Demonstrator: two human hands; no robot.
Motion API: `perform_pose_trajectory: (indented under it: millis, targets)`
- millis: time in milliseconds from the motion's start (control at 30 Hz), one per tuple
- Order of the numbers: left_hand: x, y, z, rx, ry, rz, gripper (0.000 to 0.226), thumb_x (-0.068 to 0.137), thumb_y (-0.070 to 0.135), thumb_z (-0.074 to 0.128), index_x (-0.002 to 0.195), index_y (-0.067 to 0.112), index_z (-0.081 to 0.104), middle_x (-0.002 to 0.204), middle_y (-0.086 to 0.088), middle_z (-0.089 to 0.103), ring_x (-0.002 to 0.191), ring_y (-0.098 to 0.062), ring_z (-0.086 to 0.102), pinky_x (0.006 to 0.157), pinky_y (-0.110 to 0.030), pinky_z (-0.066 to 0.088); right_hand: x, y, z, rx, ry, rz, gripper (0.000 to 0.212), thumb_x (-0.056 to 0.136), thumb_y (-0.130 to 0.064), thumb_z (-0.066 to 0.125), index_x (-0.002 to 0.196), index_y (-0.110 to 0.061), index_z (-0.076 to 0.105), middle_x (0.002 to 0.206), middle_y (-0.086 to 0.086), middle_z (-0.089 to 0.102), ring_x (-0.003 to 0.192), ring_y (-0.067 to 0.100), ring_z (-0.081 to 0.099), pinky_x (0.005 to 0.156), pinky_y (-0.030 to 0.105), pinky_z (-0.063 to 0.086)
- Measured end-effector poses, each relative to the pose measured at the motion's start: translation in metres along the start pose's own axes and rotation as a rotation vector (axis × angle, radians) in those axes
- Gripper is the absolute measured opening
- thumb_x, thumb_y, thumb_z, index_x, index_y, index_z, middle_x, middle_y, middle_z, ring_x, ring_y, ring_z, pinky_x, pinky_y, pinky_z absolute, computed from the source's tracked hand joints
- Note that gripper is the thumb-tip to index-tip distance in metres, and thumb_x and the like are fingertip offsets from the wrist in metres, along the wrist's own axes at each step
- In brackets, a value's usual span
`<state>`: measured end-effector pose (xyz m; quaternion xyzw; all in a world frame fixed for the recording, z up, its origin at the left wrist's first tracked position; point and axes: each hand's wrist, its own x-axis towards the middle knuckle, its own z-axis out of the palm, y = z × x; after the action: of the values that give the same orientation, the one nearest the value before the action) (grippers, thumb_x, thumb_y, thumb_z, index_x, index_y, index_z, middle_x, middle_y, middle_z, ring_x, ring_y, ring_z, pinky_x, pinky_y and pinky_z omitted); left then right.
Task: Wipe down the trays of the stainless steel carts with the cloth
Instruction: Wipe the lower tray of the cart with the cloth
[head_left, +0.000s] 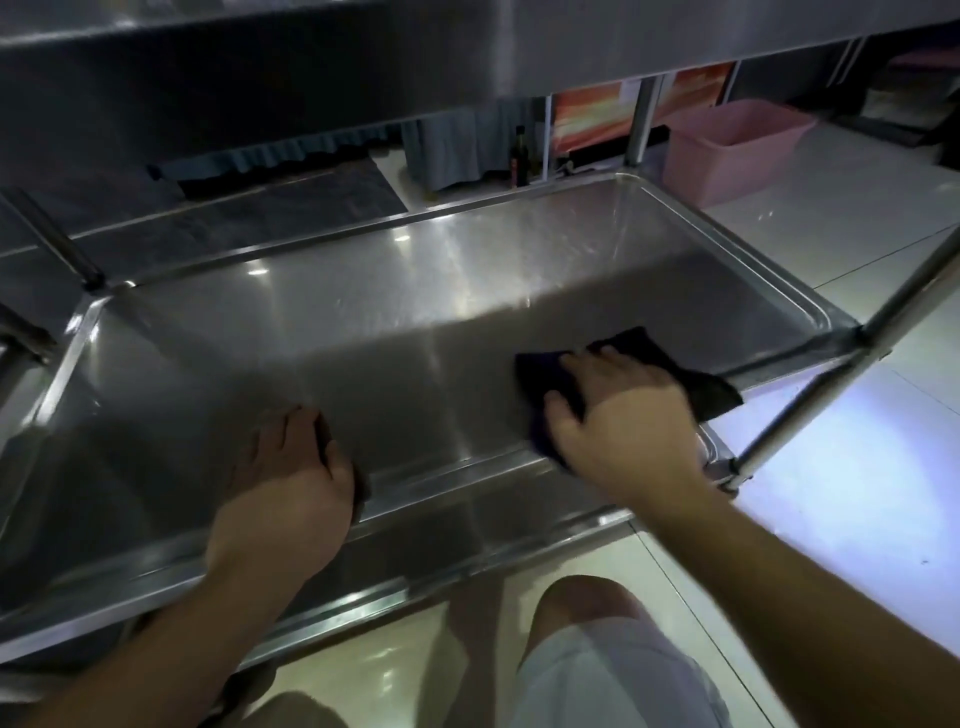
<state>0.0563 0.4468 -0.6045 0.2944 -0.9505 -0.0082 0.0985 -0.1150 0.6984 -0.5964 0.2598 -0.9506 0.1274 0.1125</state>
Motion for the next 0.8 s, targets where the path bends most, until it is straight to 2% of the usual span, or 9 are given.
perform_pose_trajectory:
  millis: [67, 167, 300, 367, 467, 600, 667, 800]
  targets:
    - [-0.002, 0.004, -0.003, -0.037, 0.048, -0.012, 0.046, 0.097, 0.029, 0.038, 0.122, -0.003, 0.06, 0.121, -0.025, 0.06, 0.111, -0.045, 0.056, 0.093, -0.055, 0.044, -0.016, -0.042, 0.005, 0.057, -0.025, -0.099, 0.054, 0.091, -0.053, 0.043, 0.126, -0.022, 0.071, 0.127, -0.001, 0.072, 0.126, 0.022, 0.061, 0.1, 0.041, 0.047]
    - [-0.004, 0.007, -0.006, -0.086, 0.05, -0.018, 0.047, 0.096, 0.031, 0.036, 0.12, -0.001, 0.06, 0.121, -0.025, 0.06, 0.112, -0.044, 0.056, 0.094, -0.054, 0.046, -0.029, -0.076, 0.01, 0.114, -0.068, -0.227, 0.052, 0.093, -0.055, 0.043, 0.128, -0.028, 0.07, 0.132, -0.01, 0.069, 0.132, 0.014, 0.056, 0.108, 0.04, 0.043]
    - [-0.002, 0.002, -0.002, -0.095, 0.026, 0.012, 0.052, 0.097, 0.031, 0.035, 0.126, -0.004, 0.06, 0.126, -0.027, 0.059, 0.117, -0.046, 0.056, 0.099, -0.056, 0.048, -0.023, -0.055, 0.007, 0.073, -0.094, -0.338, 0.05, 0.092, -0.057, 0.045, 0.128, -0.031, 0.069, 0.131, -0.012, 0.069, 0.129, 0.014, 0.058, 0.107, 0.037, 0.043]
    - [-0.001, -0.001, -0.001, -0.069, 0.014, 0.032, 0.052, 0.096, 0.03, 0.037, 0.127, -0.005, 0.061, 0.126, -0.028, 0.061, 0.115, -0.047, 0.056, 0.1, -0.056, 0.047, -0.014, -0.024, 0.003, 0.062, -0.074, -0.28, 0.051, 0.092, -0.056, 0.042, 0.129, -0.031, 0.068, 0.131, -0.009, 0.07, 0.129, 0.017, 0.06, 0.105, 0.037, 0.046]
    - [0.0, -0.001, -0.003, -0.062, -0.001, 0.023, 0.051, 0.096, 0.03, 0.037, 0.126, -0.003, 0.061, 0.125, -0.026, 0.061, 0.114, -0.045, 0.056, 0.097, -0.055, 0.048, 0.0, 0.019, -0.01, 0.016, -0.006, -0.04, 0.051, 0.094, -0.053, 0.038, 0.13, -0.03, 0.067, 0.126, 0.001, 0.072, 0.122, 0.023, 0.063, 0.097, 0.037, 0.049]
    - [0.0, 0.001, 0.0, -0.054, 0.014, 0.019, 0.051, 0.096, 0.03, 0.039, 0.126, -0.004, 0.062, 0.13, -0.027, 0.061, 0.119, -0.046, 0.055, 0.101, -0.057, 0.045, 0.007, 0.016, -0.011, -0.037, 0.012, 0.137, 0.043, 0.097, -0.048, 0.041, 0.128, -0.031, 0.065, 0.116, 0.002, 0.073, 0.109, 0.028, 0.065, 0.09, 0.039, 0.049]
    - [0.0, 0.0, 0.001, -0.072, 0.01, 0.008, 0.053, 0.096, 0.031, 0.035, 0.126, -0.004, 0.061, 0.132, -0.026, 0.059, 0.124, -0.045, 0.052, 0.104, -0.056, 0.042, 0.007, 0.0, -0.006, -0.038, -0.005, 0.166, 0.041, 0.098, -0.049, 0.041, 0.129, -0.034, 0.063, 0.117, -0.001, 0.072, 0.111, 0.026, 0.063, 0.093, 0.04, 0.049]
    - [-0.001, -0.002, 0.001, -0.073, -0.007, 0.028, 0.062, 0.095, 0.034, 0.027, 0.133, -0.005, 0.057, 0.142, -0.026, 0.054, 0.132, -0.045, 0.048, 0.111, -0.055, 0.036, -0.001, -0.039, 0.007, -0.031, -0.057, 0.14, 0.059, 0.095, -0.058, 0.03, 0.14, -0.034, 0.058, 0.141, -0.007, 0.063, 0.137, 0.019, 0.051, 0.113, 0.042, 0.039]
